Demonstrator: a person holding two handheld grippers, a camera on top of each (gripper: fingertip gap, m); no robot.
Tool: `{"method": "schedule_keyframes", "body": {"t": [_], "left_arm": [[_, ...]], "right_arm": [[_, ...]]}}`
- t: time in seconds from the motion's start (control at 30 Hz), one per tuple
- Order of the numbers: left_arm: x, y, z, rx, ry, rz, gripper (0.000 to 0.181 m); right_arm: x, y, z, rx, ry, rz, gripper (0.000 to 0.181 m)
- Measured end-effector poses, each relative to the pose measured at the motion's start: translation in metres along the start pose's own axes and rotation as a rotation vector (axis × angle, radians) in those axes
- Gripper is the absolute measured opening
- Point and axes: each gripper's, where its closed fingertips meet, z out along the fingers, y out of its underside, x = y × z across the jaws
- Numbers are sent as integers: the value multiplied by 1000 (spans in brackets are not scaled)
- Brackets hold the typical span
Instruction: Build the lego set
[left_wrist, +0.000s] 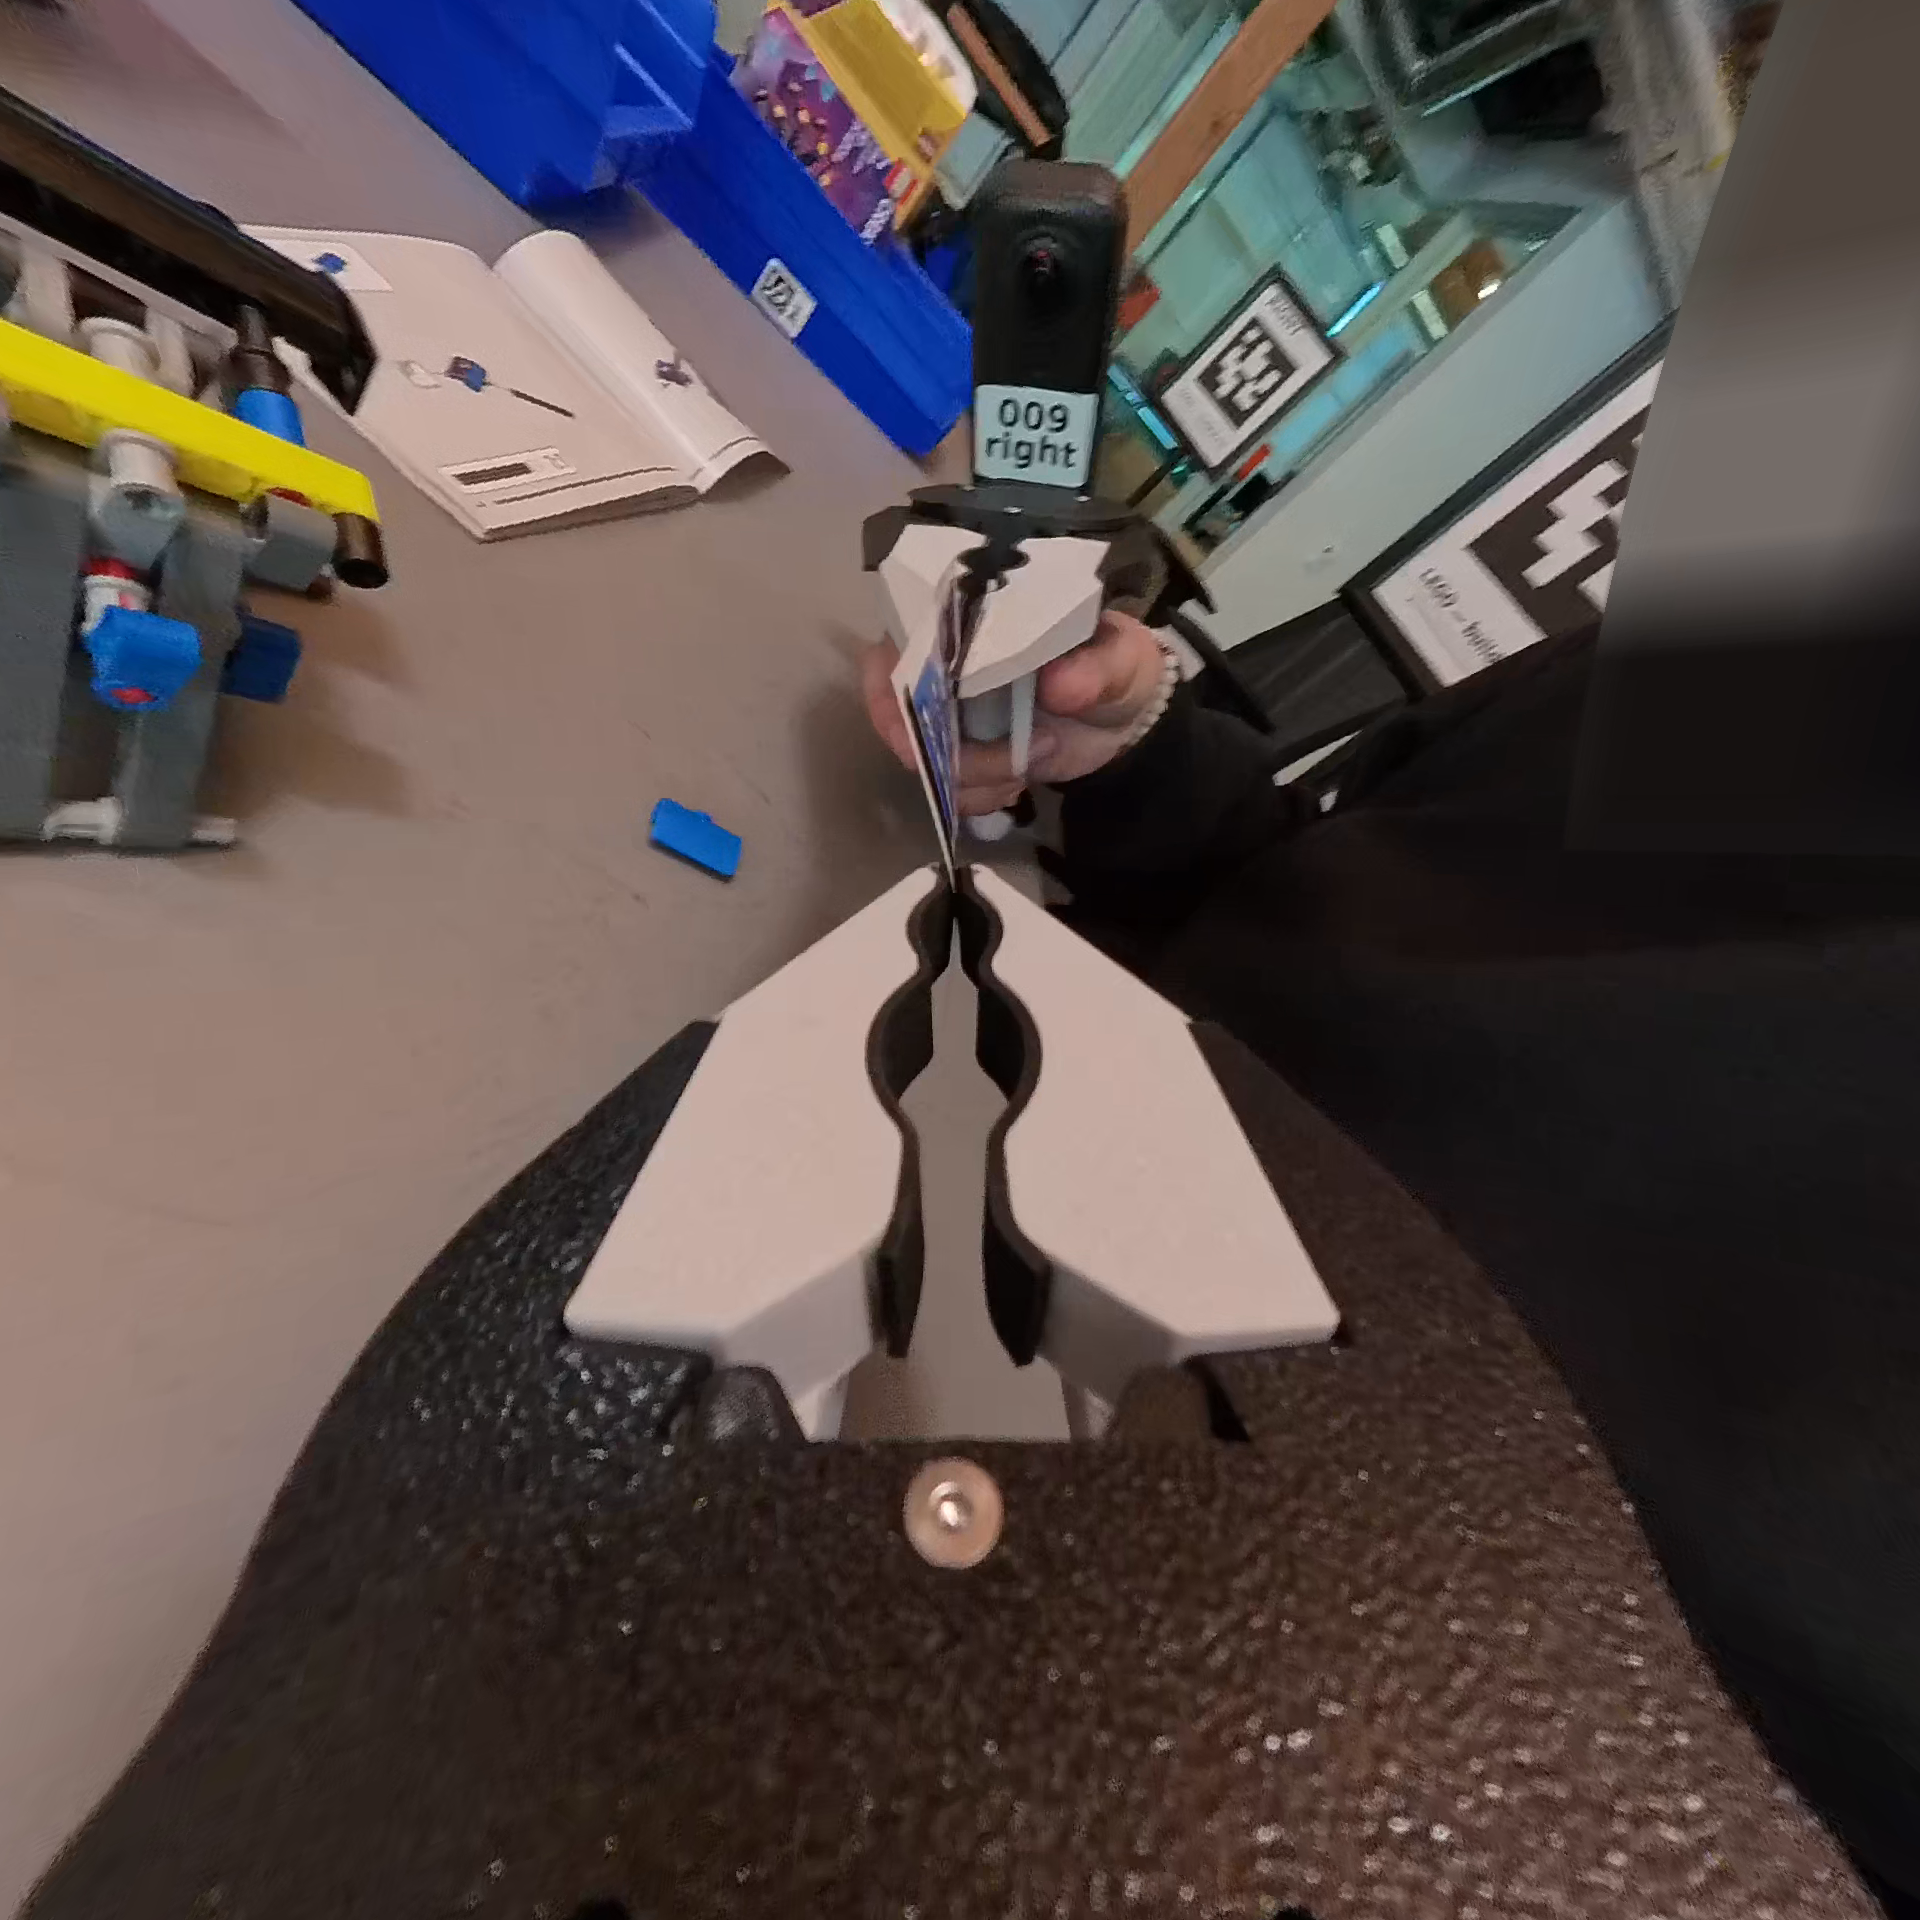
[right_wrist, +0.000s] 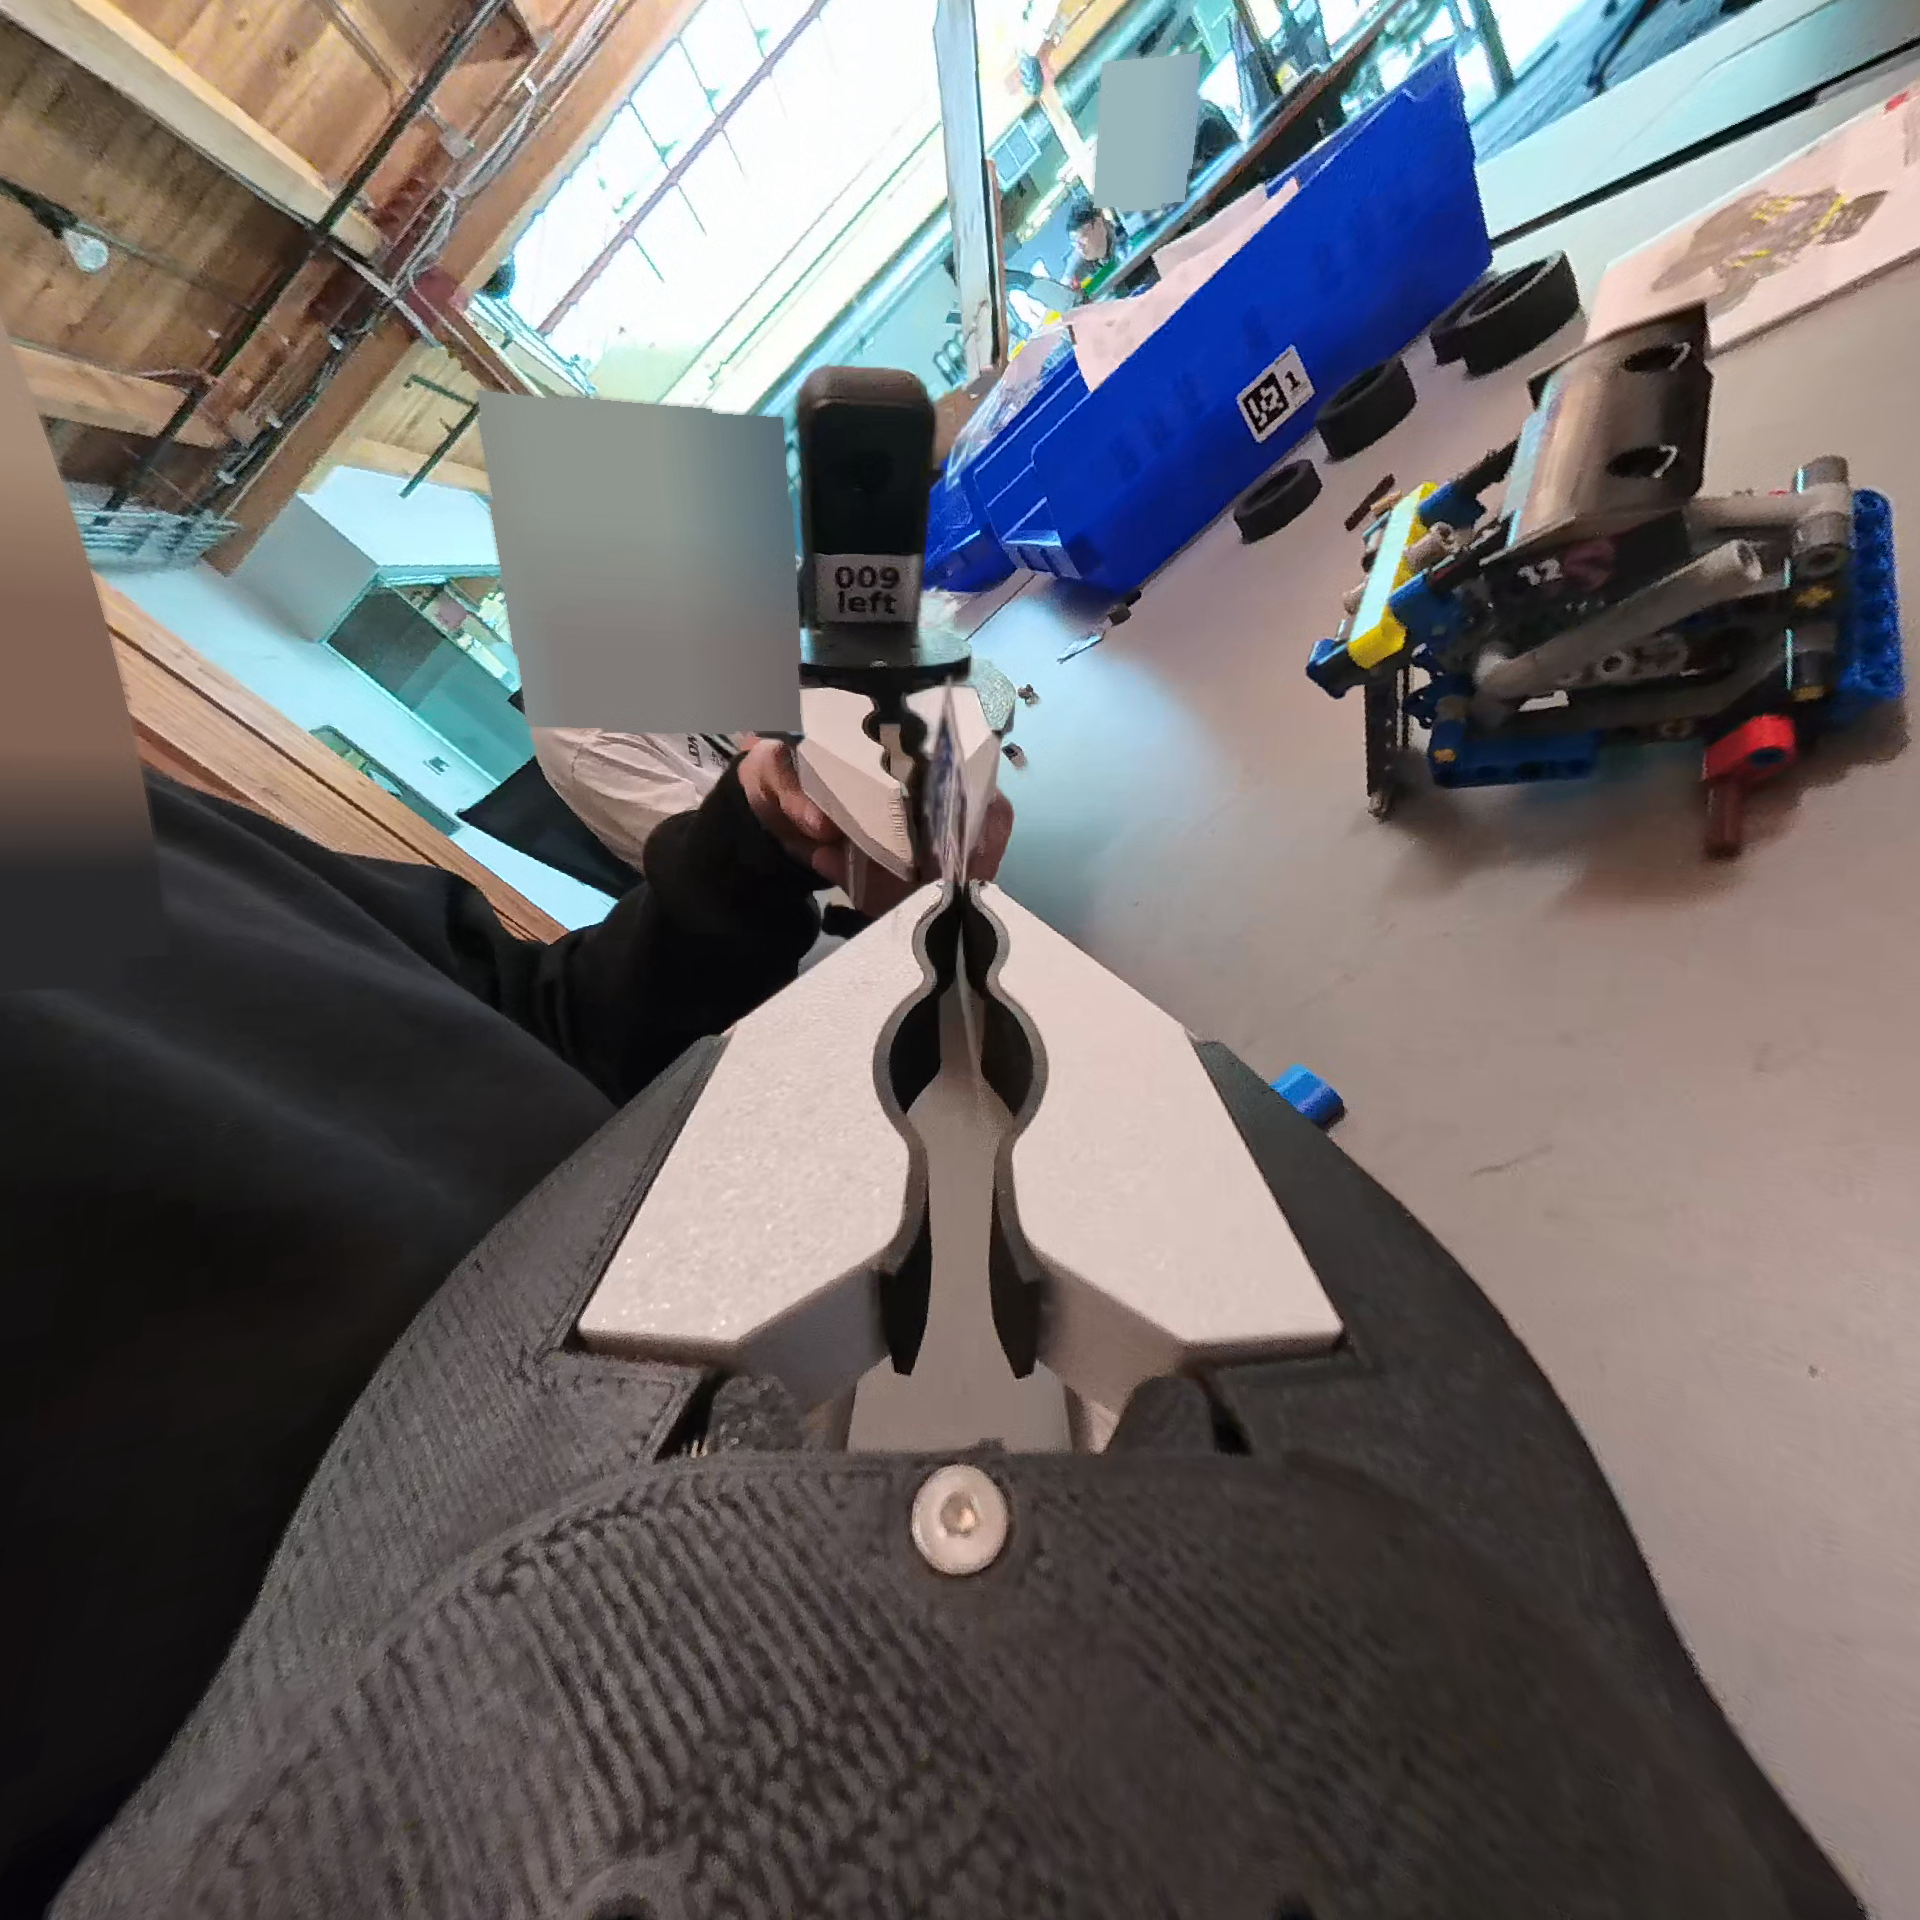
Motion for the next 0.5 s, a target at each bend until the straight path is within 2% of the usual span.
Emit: {"method": "schedule_keyframes", "body": {"t": [0.03,0.07,0.1,0.17,0.2,0.27,0.33,0.43,0.5], "left_arm": [[-7,1,-2,-11,-62,23,5],[-18,0,-5,-22,-158,65,21],[-30,-4,-12,-25,-280,141,29],[-38,-25,-28,8,-508,382,34],[-30,-34,-31,14,-565,513,35],[-8,-40,-22,-40,-566,739,27],[4,-39,-5,-119,-548,891,26],[12,-41,10,-197,-547,1050,27],[22,-51,13,-180,-541,1108,29]], "right_arm": [[1,1,-1,1,6,12,0],[3,2,-1,-3,15,28,0],[6,3,-2,-6,30,43,0],[12,5,-4,-10,60,72,0],[14,6,-5,-16,66,86,0],[17,8,-4,-27,74,107,0],[19,4,-4,-13,70,117,0],[7,-22,-1,48,9,112,0],[-4,-36,5,47,-16,72,0]]}}
